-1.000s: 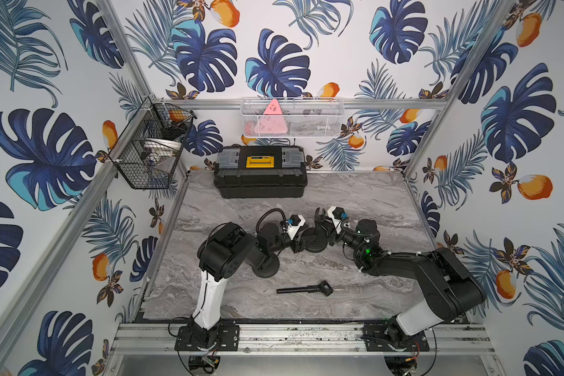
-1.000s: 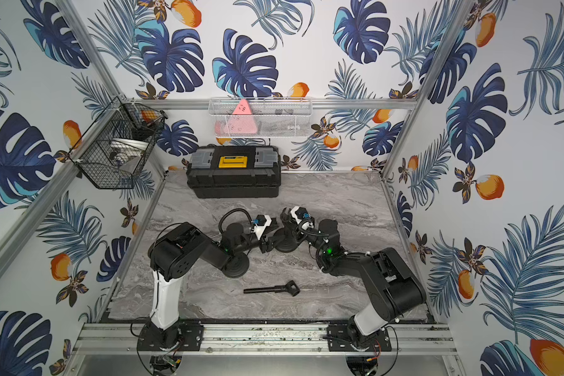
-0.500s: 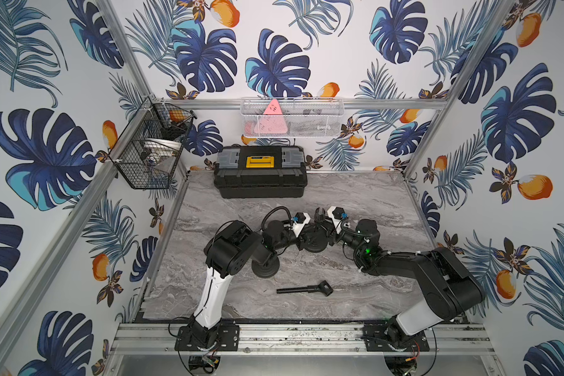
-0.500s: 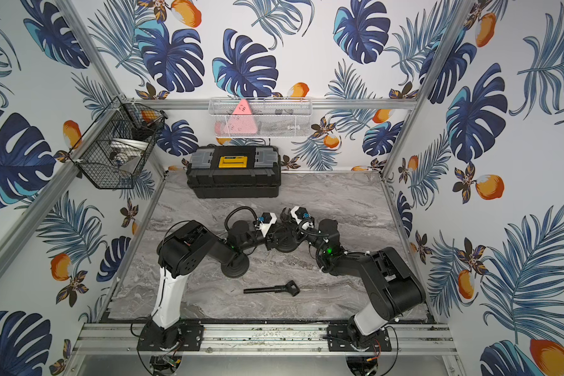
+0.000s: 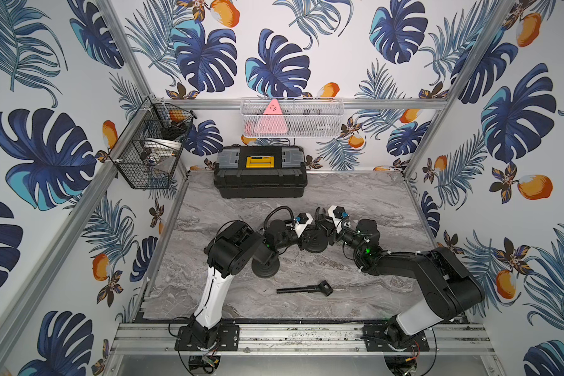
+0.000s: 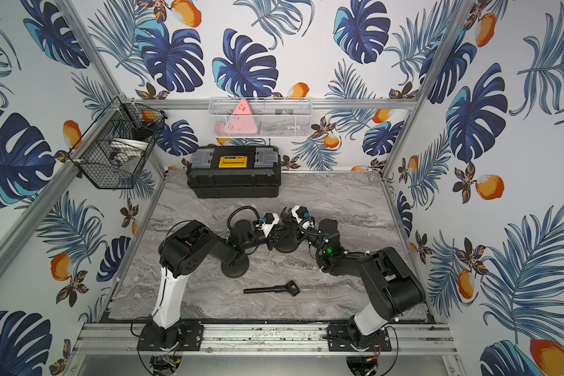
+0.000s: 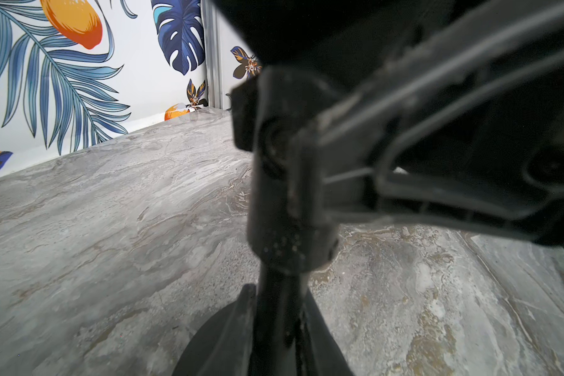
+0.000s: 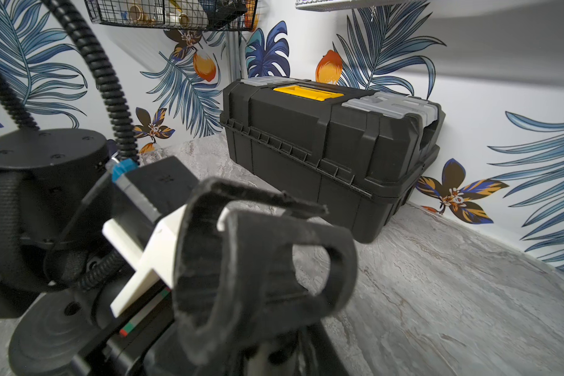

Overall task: Assemble a microphone stand
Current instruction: Hold the microphone stand pole at the microphone stand base, then move the microphone stand to the center of the board.

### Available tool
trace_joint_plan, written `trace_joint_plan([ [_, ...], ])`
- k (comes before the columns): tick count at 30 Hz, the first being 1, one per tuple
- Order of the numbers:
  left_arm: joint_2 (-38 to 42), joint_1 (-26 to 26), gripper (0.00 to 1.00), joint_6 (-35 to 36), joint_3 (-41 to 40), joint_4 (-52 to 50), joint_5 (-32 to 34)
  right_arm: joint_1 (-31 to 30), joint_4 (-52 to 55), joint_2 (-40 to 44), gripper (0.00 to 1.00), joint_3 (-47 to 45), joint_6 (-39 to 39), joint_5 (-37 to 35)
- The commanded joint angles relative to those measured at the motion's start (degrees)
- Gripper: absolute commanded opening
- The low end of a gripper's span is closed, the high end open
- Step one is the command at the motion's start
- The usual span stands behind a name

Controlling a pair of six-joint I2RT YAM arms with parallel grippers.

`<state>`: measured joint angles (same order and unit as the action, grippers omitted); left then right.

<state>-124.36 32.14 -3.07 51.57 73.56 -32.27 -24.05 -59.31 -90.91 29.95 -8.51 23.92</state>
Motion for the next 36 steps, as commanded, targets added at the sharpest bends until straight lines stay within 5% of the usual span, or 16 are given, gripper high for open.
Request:
trace_joint_plan([
  [1,0.0,-0.2,0.18,-0.7,0.5,0.3,0.6,-0.1,3.6,0.3,0.52,-0.5,0.4,0.4],
  [4,0.0,-0.2,0.16,-0.6,0.5,0.3,0.5,-0.1,3.9,1.3,0.63,-0.9,0.5,0.1],
  [11,0.3,-0.2,0.13,0.1,0.2,0.2,0.5,1.1,8.9,6.3,0.65,-3.9,0.9,-0.3],
  [17,1.0,-0.2,0.14,0.3,-1.3,1.3,0.0,10.7,16.2,7.6,0.55,-1.7,0.7,21.3],
  [23,0.8,-0.1,0.14,0.1,-1.5,2.1,-0.7,10.8,24.1,5.1,0.54,4.8,-8.0,29.9],
  [36,0.8,0.1,0.15,0.6,-1.1,1.3,-1.9,10.5,33.2,-2.1,0.59,13.5,-19.2,31.1],
])
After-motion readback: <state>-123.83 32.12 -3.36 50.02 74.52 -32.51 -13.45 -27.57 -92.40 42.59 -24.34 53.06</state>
